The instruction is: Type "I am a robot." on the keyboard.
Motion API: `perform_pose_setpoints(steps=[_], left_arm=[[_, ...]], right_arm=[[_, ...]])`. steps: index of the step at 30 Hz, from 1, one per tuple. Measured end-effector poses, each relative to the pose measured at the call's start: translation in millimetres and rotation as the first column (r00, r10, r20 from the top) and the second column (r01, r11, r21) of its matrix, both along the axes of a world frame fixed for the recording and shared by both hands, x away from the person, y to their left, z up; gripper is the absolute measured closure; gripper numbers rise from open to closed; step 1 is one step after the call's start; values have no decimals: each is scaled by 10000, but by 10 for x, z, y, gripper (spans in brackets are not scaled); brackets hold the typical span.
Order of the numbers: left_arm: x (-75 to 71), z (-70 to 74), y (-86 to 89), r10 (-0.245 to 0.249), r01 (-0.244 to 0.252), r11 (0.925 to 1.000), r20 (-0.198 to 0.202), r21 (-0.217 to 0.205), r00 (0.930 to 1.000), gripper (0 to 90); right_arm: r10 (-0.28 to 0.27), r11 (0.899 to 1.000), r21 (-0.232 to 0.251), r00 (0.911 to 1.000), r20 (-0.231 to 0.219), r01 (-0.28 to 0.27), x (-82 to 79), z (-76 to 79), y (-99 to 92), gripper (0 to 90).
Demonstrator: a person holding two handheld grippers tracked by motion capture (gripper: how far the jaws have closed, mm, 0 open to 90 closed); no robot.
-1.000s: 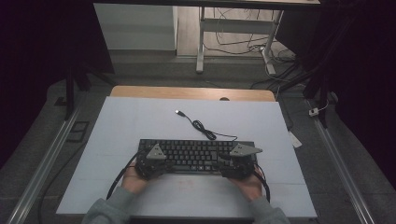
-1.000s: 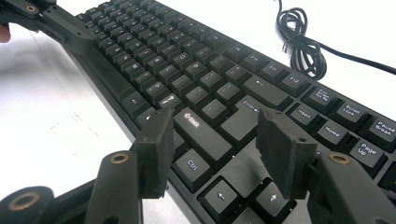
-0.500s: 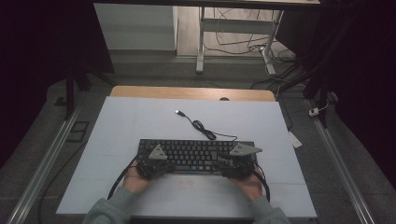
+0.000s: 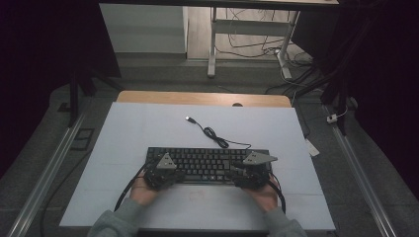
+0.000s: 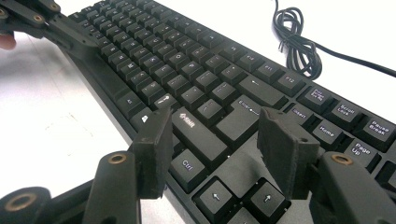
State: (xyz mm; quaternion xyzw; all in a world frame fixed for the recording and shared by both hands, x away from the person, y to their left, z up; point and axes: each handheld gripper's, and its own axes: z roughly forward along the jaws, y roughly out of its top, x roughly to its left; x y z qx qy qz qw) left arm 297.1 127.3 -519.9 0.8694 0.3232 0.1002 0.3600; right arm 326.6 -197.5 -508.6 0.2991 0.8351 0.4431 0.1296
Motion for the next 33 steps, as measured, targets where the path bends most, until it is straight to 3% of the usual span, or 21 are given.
perform_pose_setpoints(steps=[7,10,12,13,15,23,33], left_arm=[[-21,125,110,269,-252,9956,181,-904,9995,887],[-26,175,164,334,-314,9915,142,-1264,9993,838],[-29,206,195,441,-412,9880,163,-1488,9989,728],[-30,221,209,534,-499,9869,193,-1534,9984,728],[-32,247,231,739,-692,9853,241,-1565,9970,606],[-24,294,309,1209,-1160,9820,239,-1494,9924,444],[-6,289,373,1438,-1400,9799,167,-1421,9895,399]], right_arm=[[3,10000,12,10000,-11,-3,2,-1,-3,457],[4,10000,16,10000,3,-4,2,2,-6,457],[-30,10000,21,10000,22,30,2,3,-7,457],[-30,10000,21,10000,22,30,2,3,-7,456],[-51,10000,-29,10000,17,51,3,5,-13,455],[-72,10000,28,10000,-1,72,11,6,-25,449],[-89,9999,-69,9999,56,89,14,3,-26,445]])
